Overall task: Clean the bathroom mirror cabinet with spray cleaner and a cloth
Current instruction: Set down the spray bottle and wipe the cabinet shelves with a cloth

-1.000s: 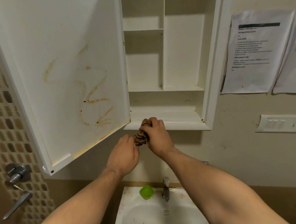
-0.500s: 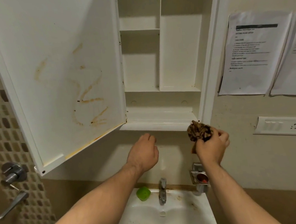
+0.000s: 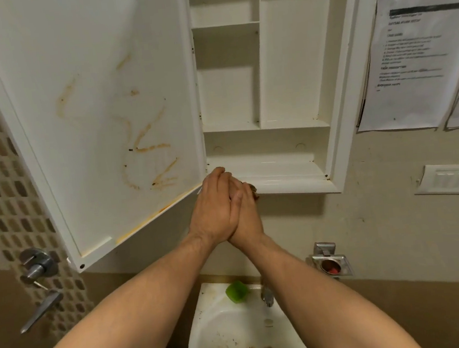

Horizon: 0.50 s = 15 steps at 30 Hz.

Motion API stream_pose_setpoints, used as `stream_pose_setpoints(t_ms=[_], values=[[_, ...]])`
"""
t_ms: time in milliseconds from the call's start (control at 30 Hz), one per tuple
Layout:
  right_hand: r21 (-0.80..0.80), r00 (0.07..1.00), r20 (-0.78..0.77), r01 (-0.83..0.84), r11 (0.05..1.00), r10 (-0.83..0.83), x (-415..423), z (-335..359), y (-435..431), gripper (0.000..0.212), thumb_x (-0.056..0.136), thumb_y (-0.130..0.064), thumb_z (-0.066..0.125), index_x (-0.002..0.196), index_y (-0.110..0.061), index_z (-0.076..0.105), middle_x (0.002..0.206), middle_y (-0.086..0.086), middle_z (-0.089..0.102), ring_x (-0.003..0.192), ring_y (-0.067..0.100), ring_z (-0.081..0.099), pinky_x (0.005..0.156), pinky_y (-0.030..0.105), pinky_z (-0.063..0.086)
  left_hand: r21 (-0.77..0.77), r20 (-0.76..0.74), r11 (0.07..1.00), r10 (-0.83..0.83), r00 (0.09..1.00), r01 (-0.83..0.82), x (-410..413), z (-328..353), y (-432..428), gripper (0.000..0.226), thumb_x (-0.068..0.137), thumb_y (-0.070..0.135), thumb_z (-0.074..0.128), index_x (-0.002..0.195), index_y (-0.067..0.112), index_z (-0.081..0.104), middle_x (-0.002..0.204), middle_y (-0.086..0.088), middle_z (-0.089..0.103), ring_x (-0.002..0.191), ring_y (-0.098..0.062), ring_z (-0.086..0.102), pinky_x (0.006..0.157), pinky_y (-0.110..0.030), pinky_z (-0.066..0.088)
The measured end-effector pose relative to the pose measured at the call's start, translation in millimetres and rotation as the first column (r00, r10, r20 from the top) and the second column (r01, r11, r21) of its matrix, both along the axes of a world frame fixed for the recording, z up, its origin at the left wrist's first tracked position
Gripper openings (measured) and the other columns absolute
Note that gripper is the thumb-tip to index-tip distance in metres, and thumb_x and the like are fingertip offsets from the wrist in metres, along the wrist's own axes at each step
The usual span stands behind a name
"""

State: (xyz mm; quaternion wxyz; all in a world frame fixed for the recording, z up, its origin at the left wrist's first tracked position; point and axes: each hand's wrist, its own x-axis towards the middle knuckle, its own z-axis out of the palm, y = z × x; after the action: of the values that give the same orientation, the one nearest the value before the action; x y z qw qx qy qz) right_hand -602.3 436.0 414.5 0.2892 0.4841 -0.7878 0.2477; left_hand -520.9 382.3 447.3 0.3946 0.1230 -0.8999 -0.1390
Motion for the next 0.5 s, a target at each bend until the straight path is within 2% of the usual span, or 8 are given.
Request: stream_pose_setpoints(t_ms=[67,133,233,333,400,500], values=[[0.039,0.999,0.009,-0.049,0.998,0.048,-14.5,-2.2,18.8,0.059,0.098,-0.025,0.055,0.155,-0.026,0.039,0.161,-0.005,0.036,0.151,0.011,0.027,0.126,0.045,0.02,-0.008,0.025,1.0,-0.004,1.0,0.005,-1.2,-0.3,0.9,0.052,0.105,0.035,0.045,0.147,0.005,0.045,0.157,-0.013,0.037,0.146,-0.025,0.033,0.122,-0.043,0.032],[0.017,0.999,-0.034,0.015,1.0,-0.014,-35.3,-11.1,52.3,0.068,0.088,-0.014,0.065,0.151,-0.026,0.045,0.166,-0.005,0.031,0.155,0.017,0.023,0.127,0.052,0.015,-0.033,0.047,0.999,-0.011,0.999,0.013,-1.9,-3.7,0.2,0.053,0.105,0.038,0.044,0.147,0.005,0.045,0.158,-0.014,0.036,0.147,-0.027,0.032,0.122,-0.041,0.031],[-0.191,0.972,0.135,0.217,0.957,-0.194,-51.5,-29.3,92.4,0.076,0.079,0.002,0.066,0.149,-0.021,0.047,0.168,-0.003,0.028,0.157,0.025,0.017,0.126,0.056,0.017,-0.025,0.104,1.0,-0.001,0.995,0.004,2.4,-17.6,-8.1,0.057,0.106,0.042,0.041,0.15,0.006,0.04,0.162,-0.012,0.031,0.151,-0.026,0.028,0.123,-0.041,0.03],[-0.326,0.925,0.292,0.336,0.884,-0.245,-42.6,-31.4,76.6,0.084,0.081,0.007,0.059,0.158,-0.014,0.034,0.171,0.002,0.019,0.159,0.027,0.008,0.127,0.054,0.017,-0.001,0.166,1.0,0.016,0.986,-0.016,10.5,-34.2,-17.0,0.061,0.107,0.047,0.036,0.155,0.01,0.033,0.168,-0.007,0.02,0.155,-0.022,0.02,0.124,-0.041,0.028],[-0.34,0.928,0.294,0.325,0.883,-0.228,-30.3,-28.4,51.8,0.092,0.081,0.011,0.055,0.163,-0.011,0.019,0.173,0.006,0.01,0.16,0.027,0.001,0.128,0.054,0.014,-0.005,0.181,1.0,0.013,0.983,-0.012,18.5,-42.2,-22.1,0.064,0.106,0.049,0.034,0.157,0.009,0.031,0.17,-0.006,0.014,0.156,-0.021,0.015,0.123,-0.039,0.026],[-0.245,0.981,0.169,0.138,0.96,-0.098,-5.0,-34.3,8.7,0.096,0.084,0.011,0.055,0.165,-0.013,0.008,0.174,0.006,-0.002,0.16,0.023,-0.006,0.129,0.05,0.007,0.004,0.177,1.0,0.03,0.984,-0.031,31.9,-44.3,-32.6,0.063,0.105,0.05,0.034,0.154,0.01,0.035,0.168,-0.007,0.018,0.155,-0.021,0.019,0.122,-0.04,0.029]])
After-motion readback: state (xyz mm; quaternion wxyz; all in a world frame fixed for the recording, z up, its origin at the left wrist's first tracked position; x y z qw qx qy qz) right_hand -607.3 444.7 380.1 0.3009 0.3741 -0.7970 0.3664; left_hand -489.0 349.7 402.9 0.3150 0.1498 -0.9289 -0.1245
